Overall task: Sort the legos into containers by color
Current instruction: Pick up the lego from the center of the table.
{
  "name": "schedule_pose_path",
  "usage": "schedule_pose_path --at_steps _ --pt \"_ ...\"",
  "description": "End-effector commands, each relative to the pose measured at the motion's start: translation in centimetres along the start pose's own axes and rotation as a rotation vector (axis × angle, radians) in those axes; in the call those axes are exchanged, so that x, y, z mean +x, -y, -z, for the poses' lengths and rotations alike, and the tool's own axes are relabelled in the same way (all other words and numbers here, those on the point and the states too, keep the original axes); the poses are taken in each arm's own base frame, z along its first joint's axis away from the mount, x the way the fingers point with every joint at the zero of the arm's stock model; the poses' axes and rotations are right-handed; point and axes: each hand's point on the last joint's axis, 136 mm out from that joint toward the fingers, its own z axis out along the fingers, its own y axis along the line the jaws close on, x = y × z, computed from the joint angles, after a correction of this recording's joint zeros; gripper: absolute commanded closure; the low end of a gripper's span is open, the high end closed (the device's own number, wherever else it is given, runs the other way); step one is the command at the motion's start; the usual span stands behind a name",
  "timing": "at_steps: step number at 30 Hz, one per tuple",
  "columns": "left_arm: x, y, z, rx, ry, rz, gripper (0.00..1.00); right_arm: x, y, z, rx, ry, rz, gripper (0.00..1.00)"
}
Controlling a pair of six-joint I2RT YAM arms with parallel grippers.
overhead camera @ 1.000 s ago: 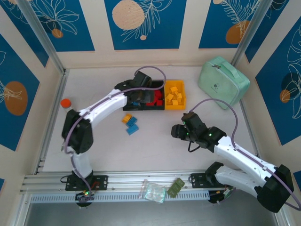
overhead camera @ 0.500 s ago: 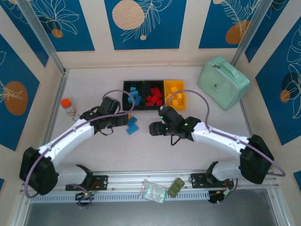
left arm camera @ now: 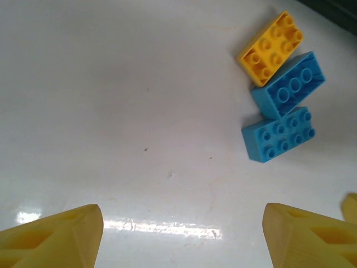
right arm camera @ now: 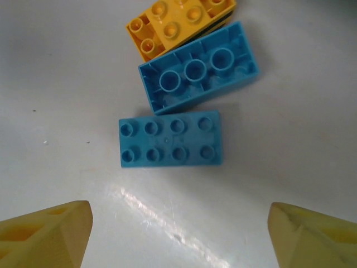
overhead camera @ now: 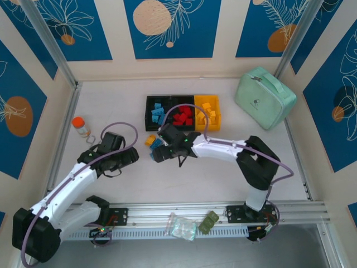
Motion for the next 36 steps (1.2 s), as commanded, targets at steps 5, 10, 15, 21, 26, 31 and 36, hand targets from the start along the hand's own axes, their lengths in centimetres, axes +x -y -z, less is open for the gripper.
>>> schedule_pose_path --at_steps 5,10,15,21,26,31,36 --pt "0.9 -1.0 0.0 0.002 -0.033 0.062 0.25 -0.6 -0.9 -2.8 0.033 -0.039 0.104 0.17" --pt "1.1 -1.2 -0.3 0.001 -0.040 0.071 0.25 -0.3 -1.0 -4.5 0.069 -0.068 0.136 0.17" --pt "1.2 -1.4 -0.6 0.005 -0.046 0.082 0.25 0.5 -1.5 -5.8 0.094 -0.105 0.158 0.23" --pt "1.3 -1.5 -0.8 0.006 -0.048 0.085 0.25 0.3 -1.5 -4.5 0.106 -0.084 0.148 0.38" --pt "1.1 -1.0 -0.9 0.027 -0.045 0.075 0.25 -0.7 -1.8 -1.4 0.090 -0.030 0.133 0.40" --pt "1.1 -0.3 -1.3 0.053 -0.060 0.070 0.25 -2.6 -1.8 1.7 0.077 0.019 0.119 0.41" --pt "1.0 0.5 -1.4 0.087 -0.070 0.069 0.25 -6.0 -0.7 3.3 0.091 0.061 0.098 0.41"
